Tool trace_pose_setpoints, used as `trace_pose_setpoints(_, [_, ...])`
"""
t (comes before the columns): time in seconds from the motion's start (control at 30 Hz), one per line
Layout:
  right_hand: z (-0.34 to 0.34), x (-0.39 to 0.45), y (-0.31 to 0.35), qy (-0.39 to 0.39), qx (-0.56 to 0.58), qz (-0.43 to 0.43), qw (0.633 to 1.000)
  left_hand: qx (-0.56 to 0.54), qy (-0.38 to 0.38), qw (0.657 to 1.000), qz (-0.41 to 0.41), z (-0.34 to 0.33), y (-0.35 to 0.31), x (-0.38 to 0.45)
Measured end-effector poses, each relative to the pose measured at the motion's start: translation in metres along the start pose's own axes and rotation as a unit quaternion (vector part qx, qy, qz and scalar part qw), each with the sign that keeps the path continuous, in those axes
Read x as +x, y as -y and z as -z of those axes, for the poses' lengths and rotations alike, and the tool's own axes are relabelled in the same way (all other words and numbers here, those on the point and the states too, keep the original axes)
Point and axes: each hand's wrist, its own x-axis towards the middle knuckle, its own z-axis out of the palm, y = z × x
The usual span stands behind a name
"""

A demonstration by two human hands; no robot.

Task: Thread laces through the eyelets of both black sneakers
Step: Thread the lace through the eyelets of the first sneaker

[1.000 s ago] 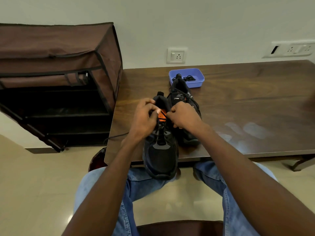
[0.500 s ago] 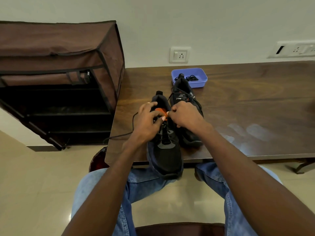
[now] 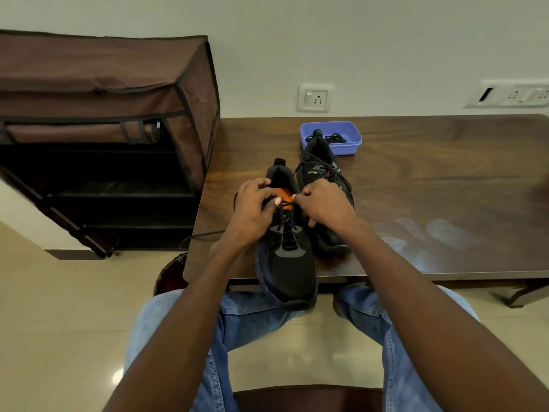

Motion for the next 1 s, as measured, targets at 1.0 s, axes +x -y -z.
trace_pose_setpoints(1.0, [-0.007, -0.003, -0.003, -0.015, 0.058, -0.021, 0.998, -0.047, -0.146, 0.986, -0.068, -0.006, -0.004, -0.011])
